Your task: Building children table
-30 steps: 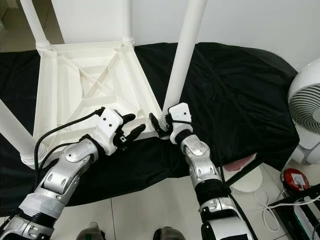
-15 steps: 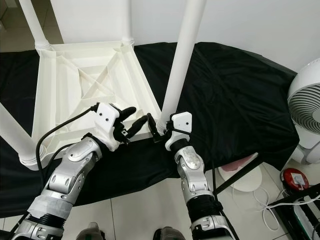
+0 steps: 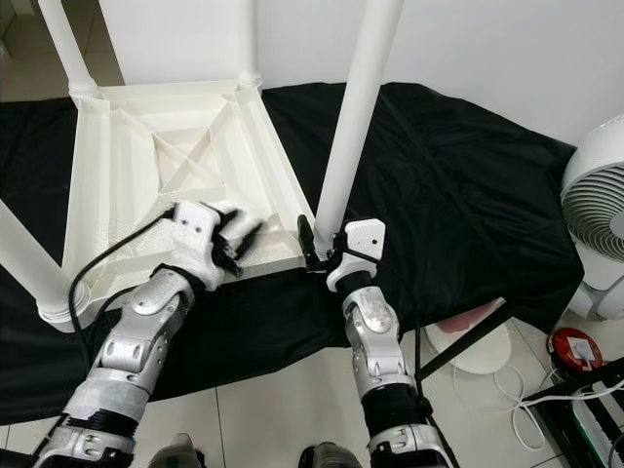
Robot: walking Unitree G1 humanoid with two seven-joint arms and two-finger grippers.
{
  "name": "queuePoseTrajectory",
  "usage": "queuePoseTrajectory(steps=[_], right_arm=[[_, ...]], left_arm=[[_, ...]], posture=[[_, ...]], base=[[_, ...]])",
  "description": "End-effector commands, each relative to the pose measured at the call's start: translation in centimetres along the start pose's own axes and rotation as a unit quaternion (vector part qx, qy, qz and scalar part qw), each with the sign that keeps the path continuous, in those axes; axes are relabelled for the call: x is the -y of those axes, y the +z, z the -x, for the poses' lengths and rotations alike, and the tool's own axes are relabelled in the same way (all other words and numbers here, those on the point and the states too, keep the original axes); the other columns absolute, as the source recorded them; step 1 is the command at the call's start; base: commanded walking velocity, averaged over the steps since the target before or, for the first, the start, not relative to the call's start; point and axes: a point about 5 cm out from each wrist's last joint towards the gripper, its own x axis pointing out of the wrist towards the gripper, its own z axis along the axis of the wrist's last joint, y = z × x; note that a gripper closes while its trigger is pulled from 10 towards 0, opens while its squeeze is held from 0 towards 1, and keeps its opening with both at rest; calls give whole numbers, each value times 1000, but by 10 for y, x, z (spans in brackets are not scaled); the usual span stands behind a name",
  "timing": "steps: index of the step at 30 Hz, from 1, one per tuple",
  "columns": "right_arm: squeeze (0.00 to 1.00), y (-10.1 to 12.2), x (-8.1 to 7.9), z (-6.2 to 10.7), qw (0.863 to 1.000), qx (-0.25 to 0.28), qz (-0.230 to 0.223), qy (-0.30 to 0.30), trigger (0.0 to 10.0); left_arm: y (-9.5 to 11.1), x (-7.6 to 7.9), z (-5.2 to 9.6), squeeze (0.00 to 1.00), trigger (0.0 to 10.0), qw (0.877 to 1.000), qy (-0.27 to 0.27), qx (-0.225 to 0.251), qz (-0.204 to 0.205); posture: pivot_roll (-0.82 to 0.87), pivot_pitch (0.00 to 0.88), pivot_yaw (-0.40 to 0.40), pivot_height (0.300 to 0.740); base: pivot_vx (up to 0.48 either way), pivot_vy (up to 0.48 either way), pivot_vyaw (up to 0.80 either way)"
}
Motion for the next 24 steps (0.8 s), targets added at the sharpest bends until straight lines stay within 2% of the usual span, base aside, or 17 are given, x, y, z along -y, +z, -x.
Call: queuePoseTrajectory(steps=[1, 5, 9, 11, 13, 17, 24], right_arm=[[0, 0, 1, 1, 1000, -4, -4, -15, 10000], [0, 0, 1, 1, 1000, -7, 8, -24, 10000], [0, -2, 1, 1, 999, -13, 8, -31, 10000], [0, -4, -1, 2, 999, -20, 28, -25, 10000], [0, -4, -1, 3, 999, -22, 34, -29, 10000], [0, -4, 3, 3, 997, -26, 49, -49, 10000], [0, -1, 7, 5, 992, -14, 63, -111, 10000]], left_arm=[[3, 2, -1, 0, 10000, 1000, 9, 8, -1], [1, 0, 2, 0, 10000, 1000, 12, 11, 8], [-3, -4, 2, 0, 10000, 999, 44, 3, 18], [-2, -4, 3, 0, 10000, 998, 51, 10, 41], [-1, -4, 4, 0, 10000, 998, 48, 15, 33], [-1, -6, 5, 0, 10000, 998, 62, 23, 19], [0, -3, 5, 0, 10000, 995, 86, 25, 46]], posture=[[79, 0, -63, 740], [79, 0, -63, 740], [76, 0, -69, 740], [80, 0, -78, 740], [83, 0, -79, 740], [88, 0, -80, 740], [92, 0, -75, 740]], base=[[0, 0, 0], [0, 0, 0], [0, 0, 0], [0, 0, 0], [0, 0, 0], [0, 0, 0], [0, 0, 0]])
